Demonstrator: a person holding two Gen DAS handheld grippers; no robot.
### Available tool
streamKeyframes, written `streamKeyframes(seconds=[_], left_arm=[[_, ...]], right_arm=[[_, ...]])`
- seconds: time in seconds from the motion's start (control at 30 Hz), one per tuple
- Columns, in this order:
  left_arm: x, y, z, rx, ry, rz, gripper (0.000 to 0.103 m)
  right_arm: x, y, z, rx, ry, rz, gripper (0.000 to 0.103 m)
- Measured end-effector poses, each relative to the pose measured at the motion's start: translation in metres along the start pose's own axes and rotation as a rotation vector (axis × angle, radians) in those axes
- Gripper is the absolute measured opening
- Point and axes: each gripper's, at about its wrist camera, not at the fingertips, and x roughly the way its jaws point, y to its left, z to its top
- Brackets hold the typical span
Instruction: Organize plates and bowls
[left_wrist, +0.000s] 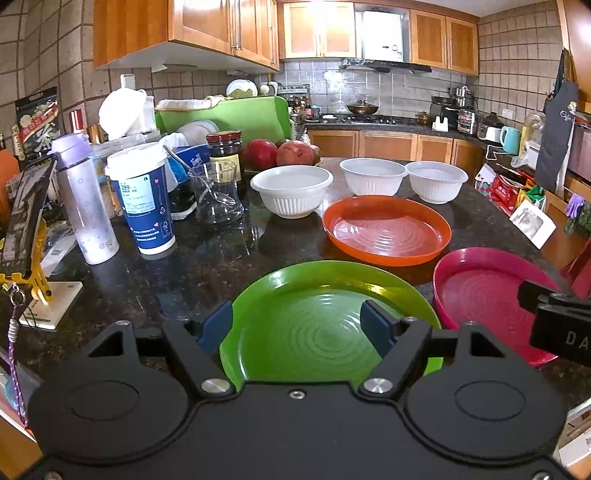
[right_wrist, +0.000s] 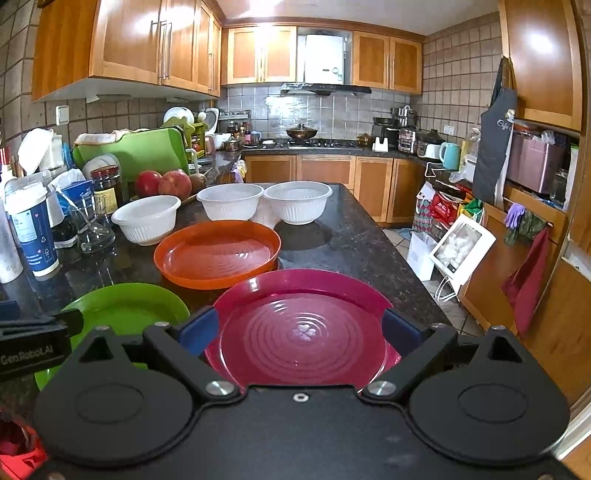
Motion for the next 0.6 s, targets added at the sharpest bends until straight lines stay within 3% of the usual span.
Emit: streamKeyframes(seconds=[0.6], left_arm=[[0.0029, 0.0016, -0.0027, 0.003, 0.022, 0.013, 0.074]], right_arm=[[0.0024, 0.003, -0.0004, -0.005, 0.027, 0.018, 0.1]])
